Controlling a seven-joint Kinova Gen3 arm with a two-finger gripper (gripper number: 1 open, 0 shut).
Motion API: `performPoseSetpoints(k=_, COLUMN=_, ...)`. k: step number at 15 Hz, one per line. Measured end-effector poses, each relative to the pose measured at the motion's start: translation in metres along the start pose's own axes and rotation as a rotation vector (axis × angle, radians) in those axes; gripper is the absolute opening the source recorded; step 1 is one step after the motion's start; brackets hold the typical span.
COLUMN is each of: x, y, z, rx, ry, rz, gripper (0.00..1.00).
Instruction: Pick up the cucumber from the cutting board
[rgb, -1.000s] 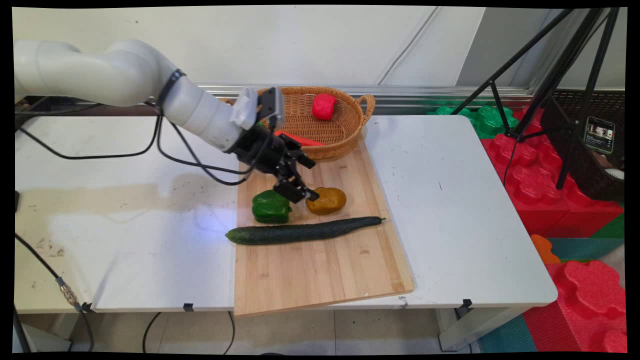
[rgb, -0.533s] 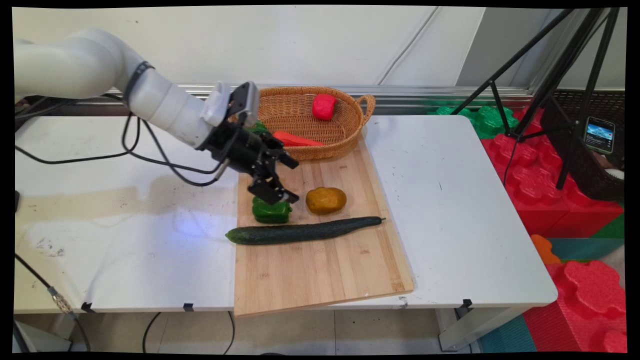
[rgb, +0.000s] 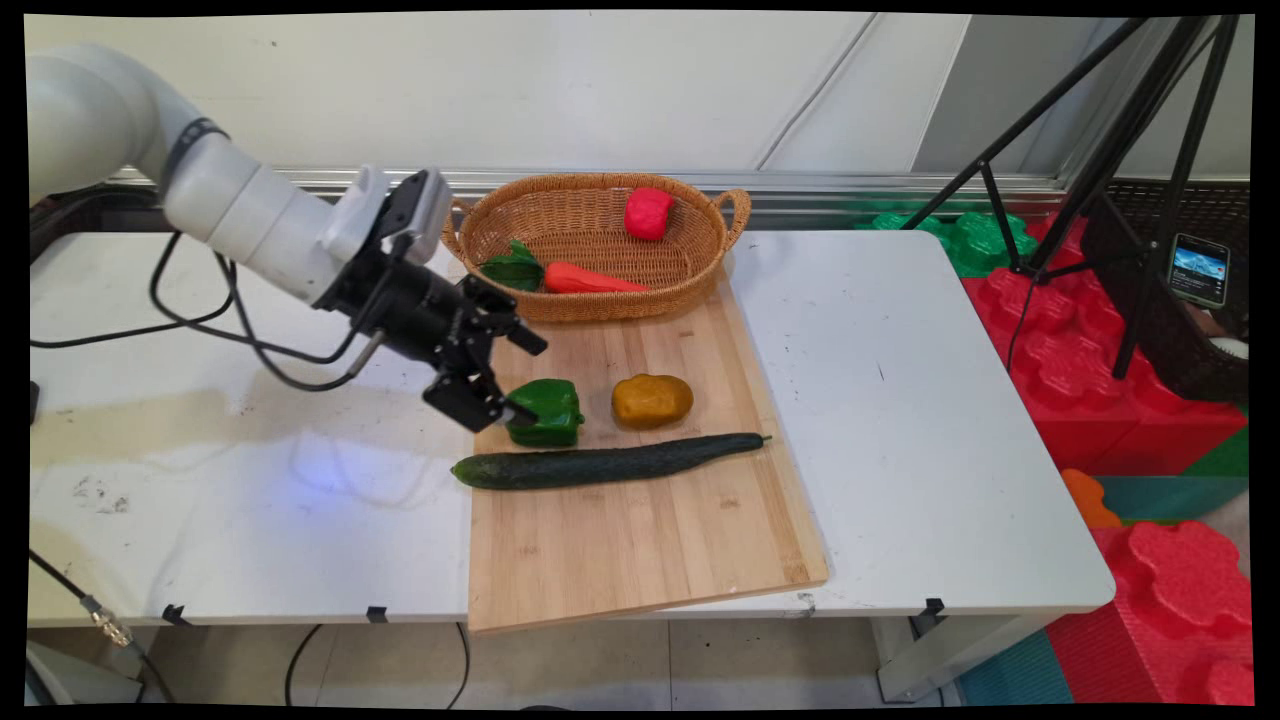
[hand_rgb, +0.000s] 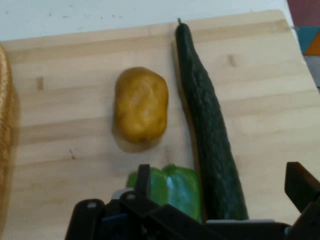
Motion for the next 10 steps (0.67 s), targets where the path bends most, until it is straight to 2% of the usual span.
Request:
performPoseSetpoints(k=5, x=-0.018, y=0.013, z=-0.009, rx=-0.027, ry=-0.032, rz=0.011, gripper=1.0)
performPoseSetpoints(k=10, x=-0.035, y=0.024, z=-0.004, rx=-0.04, ry=-0.068, rz=0.021, gripper=1.0)
